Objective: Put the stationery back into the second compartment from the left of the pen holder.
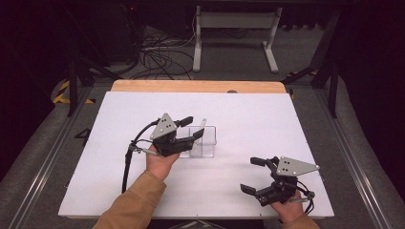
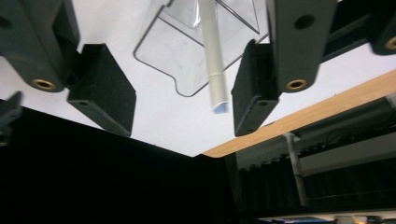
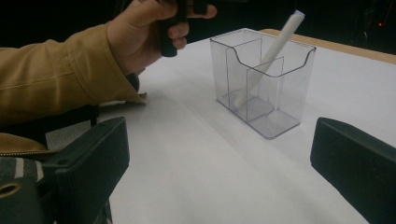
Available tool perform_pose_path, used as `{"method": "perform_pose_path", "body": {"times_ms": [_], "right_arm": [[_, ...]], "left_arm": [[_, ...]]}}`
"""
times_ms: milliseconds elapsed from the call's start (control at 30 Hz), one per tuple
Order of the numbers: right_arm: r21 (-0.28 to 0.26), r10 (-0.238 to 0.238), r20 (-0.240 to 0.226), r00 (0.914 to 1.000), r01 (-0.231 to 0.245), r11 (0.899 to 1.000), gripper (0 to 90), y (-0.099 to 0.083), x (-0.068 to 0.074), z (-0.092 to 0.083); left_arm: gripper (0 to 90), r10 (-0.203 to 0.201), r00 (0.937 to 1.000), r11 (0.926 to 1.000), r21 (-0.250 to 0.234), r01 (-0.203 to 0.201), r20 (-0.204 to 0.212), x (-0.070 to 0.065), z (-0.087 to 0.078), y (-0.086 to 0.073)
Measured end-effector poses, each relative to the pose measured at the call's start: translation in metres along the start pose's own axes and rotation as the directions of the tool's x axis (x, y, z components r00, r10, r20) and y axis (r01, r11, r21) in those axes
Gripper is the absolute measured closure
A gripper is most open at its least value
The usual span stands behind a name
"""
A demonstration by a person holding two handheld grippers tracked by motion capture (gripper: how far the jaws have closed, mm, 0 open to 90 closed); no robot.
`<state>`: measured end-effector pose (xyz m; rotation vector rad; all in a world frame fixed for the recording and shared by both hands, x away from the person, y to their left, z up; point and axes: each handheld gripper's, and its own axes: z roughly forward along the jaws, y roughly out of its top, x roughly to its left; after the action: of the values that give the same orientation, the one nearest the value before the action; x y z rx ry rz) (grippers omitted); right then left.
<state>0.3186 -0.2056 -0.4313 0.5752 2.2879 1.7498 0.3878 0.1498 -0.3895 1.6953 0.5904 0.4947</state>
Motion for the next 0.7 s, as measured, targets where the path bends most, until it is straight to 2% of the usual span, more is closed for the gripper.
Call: {"method": "perform_pose_path", "body": {"times_ms": [133, 333, 533, 700], "right_arm": [[-0.002, 0.000, 0.000, 1.0000, 0.000, 1.000, 5.1, 0.000, -0.001, 0.001], [-0.002, -0.003, 0.000, 1.0000, 0.003, 1.000, 5.0, 0.001, 0.000, 0.002], [-0.002, -0.005, 0.004, 1.0000, 0.005, 1.000, 5.0, 0.002, 0.000, 0.002], [-0.004, -0.006, 0.009, 0.9999, 0.006, 1.000, 5.0, 0.002, -0.001, 0.001]], "left_arm": [[30.3, 0.019, 0.9996, 0.9998, -0.007, -0.019, 0.020, -0.003, -0.014, 0.008], [25.0, 0.035, 0.9989, 0.9994, 0.005, -0.035, 0.032, -0.006, -0.026, 0.014], [18.6, 0.032, 0.9983, 0.9994, 0.011, -0.033, 0.049, -0.007, -0.037, 0.017], [11.8, 0.015, 0.9971, 0.9998, 0.013, -0.016, 0.075, -0.007, -0.052, 0.020]]}}
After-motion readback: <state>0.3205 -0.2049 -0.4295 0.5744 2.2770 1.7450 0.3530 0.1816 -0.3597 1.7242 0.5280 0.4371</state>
